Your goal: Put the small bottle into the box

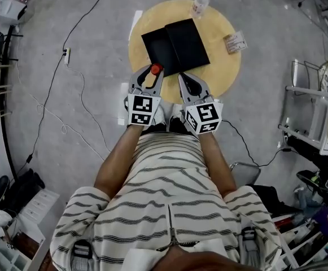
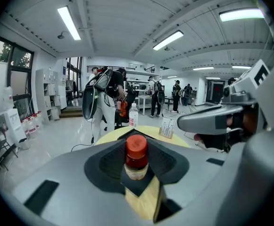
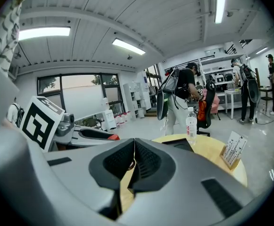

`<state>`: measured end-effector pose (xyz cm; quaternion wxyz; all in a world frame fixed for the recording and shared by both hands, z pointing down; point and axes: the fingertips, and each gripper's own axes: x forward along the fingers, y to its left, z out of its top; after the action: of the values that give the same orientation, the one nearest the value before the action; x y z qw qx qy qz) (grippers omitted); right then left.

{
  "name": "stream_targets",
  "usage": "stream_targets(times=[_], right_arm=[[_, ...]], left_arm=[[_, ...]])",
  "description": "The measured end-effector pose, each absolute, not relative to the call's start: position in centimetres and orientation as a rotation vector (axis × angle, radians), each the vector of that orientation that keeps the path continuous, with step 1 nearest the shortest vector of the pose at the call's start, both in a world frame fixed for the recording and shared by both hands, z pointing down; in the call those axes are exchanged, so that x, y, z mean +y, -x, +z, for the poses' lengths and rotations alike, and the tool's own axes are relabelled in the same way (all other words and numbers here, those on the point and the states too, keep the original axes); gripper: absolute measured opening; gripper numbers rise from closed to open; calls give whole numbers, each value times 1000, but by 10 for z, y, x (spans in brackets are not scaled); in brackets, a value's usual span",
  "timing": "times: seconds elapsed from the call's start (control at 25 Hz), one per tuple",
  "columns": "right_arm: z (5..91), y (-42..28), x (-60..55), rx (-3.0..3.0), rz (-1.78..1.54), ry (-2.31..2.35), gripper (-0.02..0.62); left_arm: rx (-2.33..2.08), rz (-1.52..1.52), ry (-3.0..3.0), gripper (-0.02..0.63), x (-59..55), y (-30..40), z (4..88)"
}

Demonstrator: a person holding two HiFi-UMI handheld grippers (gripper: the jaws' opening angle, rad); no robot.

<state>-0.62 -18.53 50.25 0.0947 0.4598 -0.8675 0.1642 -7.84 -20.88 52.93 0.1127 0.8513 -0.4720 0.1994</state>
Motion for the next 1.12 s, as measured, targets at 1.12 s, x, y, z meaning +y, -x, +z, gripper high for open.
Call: stream_targets(times=[1.12], right_arm=[[527, -12, -197, -2546, 595, -1354, 20]], left_arm=[[-1342, 720, -2401, 146, -263, 55, 597]])
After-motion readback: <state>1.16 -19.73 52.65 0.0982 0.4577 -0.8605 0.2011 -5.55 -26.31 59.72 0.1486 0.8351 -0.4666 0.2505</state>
